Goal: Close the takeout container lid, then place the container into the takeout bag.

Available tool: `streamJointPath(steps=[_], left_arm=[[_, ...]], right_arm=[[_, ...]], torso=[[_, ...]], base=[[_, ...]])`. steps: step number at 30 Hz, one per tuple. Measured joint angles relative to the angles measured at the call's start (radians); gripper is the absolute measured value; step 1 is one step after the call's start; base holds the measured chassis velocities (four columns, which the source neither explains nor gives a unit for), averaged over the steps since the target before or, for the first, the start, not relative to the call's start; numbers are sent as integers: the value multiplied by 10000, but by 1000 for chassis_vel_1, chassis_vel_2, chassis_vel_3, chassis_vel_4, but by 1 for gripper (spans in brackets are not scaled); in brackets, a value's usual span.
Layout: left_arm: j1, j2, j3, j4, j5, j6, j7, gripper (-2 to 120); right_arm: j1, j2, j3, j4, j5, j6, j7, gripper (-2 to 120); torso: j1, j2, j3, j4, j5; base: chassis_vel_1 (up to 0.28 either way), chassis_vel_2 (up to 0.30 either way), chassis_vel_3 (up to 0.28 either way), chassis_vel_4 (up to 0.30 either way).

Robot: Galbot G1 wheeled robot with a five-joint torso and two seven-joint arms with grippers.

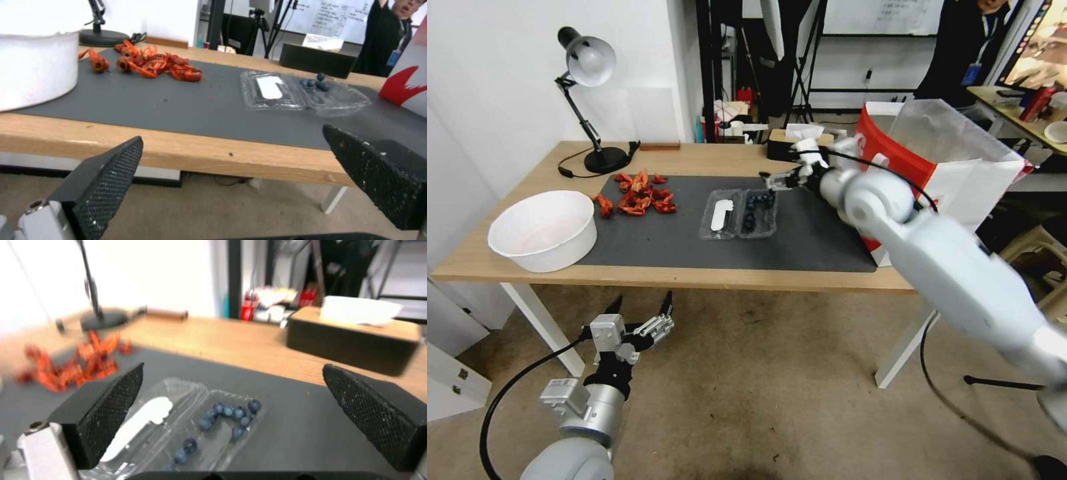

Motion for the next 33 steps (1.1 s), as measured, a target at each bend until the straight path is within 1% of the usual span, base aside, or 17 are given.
streamJointPath(steps=[1, 3, 4, 7, 9, 10, 12, 13, 14, 15, 16, 18, 20, 22, 23, 25, 33], left_arm=[[-3, -5, 25, -9, 1, 0, 10, 100], [-15, -13, 71, -13, 17, 1, 15, 100], [-15, -13, 71, -13, 17, 1, 15, 100], [-30, -43, 93, -38, 37, 14, 34, 100], [-27, -50, 94, -42, 40, 15, 39, 100], [-16, -83, 122, -57, 74, 17, 49, 100], [5, -111, 187, -88, 111, 26, 65, 100], [5, -111, 187, -88, 111, 26, 65, 100], [21, -127, 218, -105, 113, 34, 83, 100], [30, -138, 236, -107, 114, 36, 86, 100], [30, -138, 236, -107, 114, 36, 86, 100], [64, -162, 299, -112, 119, 39, 91, 100], [71, -162, 308, -112, 121, 39, 92, 100], [97, -168, 328, -108, 132, 18, 111, 100], [97, -168, 328, -108, 132, 18, 111, 100], [137, -187, 328, -60, 140, -36, 154, 100], [115, -223, 372, 86, 147, -122, 175, 100]], right_arm=[[-1030, -159, 494, 589, -152, 901, 34, 100], [-2222, -237, 1027, 1129, -509, 1759, -3, 100], [-2222, -237, 1027, 1129, -509, 1759, -3, 100], [-4150, -35, 1755, 1819, -1462, 2713, -232, 100], [-4399, 38, 1885, 1900, -1656, 2840, -299, 100], [-5396, 389, 2436, 2208, -2452, 3343, -574, 100], [-7031, 1024, 3187, 2603, -3579, 4104, -1005, 100], [-7031, 1024, 3187, 2603, -3579, 4104, -1005, 100], [-8015, 1470, 3572, 2788, -4287, 4566, -1271, 100], [-8529, 1718, 3758, 2860, -4682, 4842, -1424, 100], [-8529, 1718, 3758, 2860, -4682, 4842, -1424, 100], [-9613, 2372, 4174, 2958, -5595, 5477, -1758, 100], [-9833, 2528, 4260, 2973, -5756, 5582, -1826, 100], [-10515, 3077, 4486, 3009, -6237, 5900, -2058, 100], [-10515, 3077, 4486, 3009, -6237, 5900, -2058, 100], [-10955, 3485, 4625, 2886, -6507, 6125, -2217, 100], [-11391, 3965, 4707, 2699, -6645, 6260, -2321, 100]], torso=[[-1, 0, 0, -3, 0], [-1, 1, -1, 3, -8], [-1, 1, -1, 3, -8], [-1, 1, 0, 2, -5], [-1, 1, 0, 3, -3], [-1, 1, -1, 10, -7], [-1, 1, -1, 4, -4], [-1, 1, -1, 4, -4], [-2, 2, -1, 3, -4], [-2, 1, -1, 2, -6], [-2, 1, -1, 2, -6], [-2, 2, -1, 7, -8], [-2, 2, 0, 7, -6], [-2, 2, 0, 7, -8], [-2, 2, 0, 7, -8], [-2, 2, 0, 6, -7], [0, 0, 1, 6, -6]], base=[[0, 0, 0, 0], [0, 0, 0, 0], [0, 0, 0, 0], [0, 0, 0, 0], [0, 0, 0, 0], [0, 0, 0, 0], [0, 0, 0, 0], [0, 0, 0, 0], [0, 0, 0, 0], [0, 0, 0, 0], [0, 0, 0, 0], [0, 0, 0, 0], [0, 0, 0, 0], [0, 0, 0, 0], [0, 0, 0, 0], [0, 0, 0, 0], [0, 0, 0, 0]])
